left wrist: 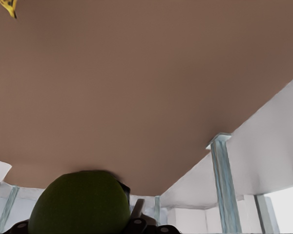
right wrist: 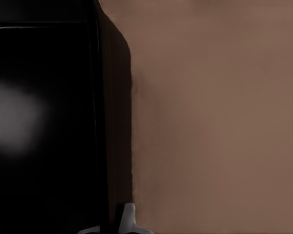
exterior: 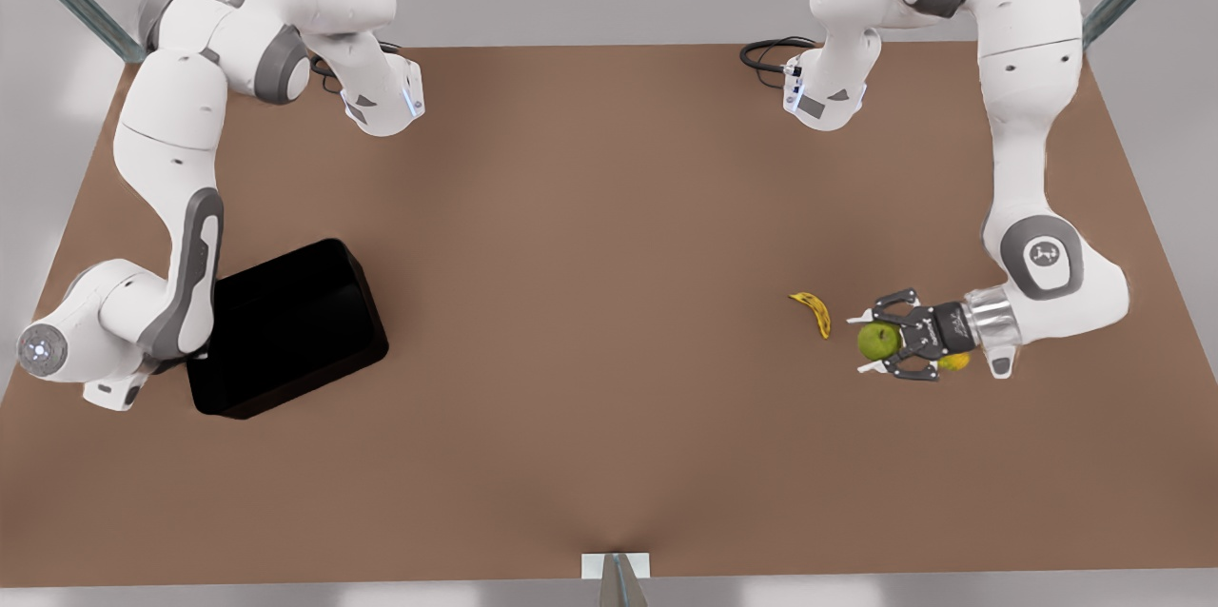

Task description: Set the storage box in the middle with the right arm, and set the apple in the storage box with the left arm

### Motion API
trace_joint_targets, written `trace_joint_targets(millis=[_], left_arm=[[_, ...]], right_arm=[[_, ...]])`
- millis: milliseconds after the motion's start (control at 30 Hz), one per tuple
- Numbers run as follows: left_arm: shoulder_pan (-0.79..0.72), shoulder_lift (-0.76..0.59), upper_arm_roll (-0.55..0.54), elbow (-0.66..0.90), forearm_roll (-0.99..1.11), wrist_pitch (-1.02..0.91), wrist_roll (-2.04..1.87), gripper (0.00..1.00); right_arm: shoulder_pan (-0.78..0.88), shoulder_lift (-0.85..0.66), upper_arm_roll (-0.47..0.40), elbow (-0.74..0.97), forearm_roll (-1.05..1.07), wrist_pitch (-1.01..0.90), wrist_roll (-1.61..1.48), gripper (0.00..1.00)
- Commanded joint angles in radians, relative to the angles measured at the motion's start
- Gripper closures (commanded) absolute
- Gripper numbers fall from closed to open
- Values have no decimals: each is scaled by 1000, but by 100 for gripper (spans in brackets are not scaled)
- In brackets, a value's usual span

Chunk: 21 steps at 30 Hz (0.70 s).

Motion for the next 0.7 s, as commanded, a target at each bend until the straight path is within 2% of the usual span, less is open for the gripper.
trace_joint_targets(millis=[0,67,233,367,433,500,567,600,633,667], left_arm=[[5,0,-13,13,387,-14,-22,56],[8,2,-113,69,481,-8,-154,56],[9,11,-318,133,531,3,-453,56],[8,26,-478,135,565,172,-685,56],[9,28,-478,136,565,172,-690,56],[8,28,-478,136,576,172,-690,56],[8,36,-478,158,576,172,-691,56],[9,39,-480,159,577,172,-693,56],[8,40,-480,159,577,172,-699,56],[8,42,-480,159,577,172,-700,56]], right_arm=[[13,-1,0,14,0,-13,3,79],[91,-4,0,57,30,-46,5,79],[369,9,0,147,95,-50,118,79],[520,59,6,221,179,-44,311,79],[554,117,39,279,279,-32,388,79],[565,118,127,289,285,39,476,79],[565,146,165,293,287,94,483,77],[565,152,168,295,288,97,485,54],[565,158,168,295,288,99,483,0],[565,158,168,296,288,102,482,0]])
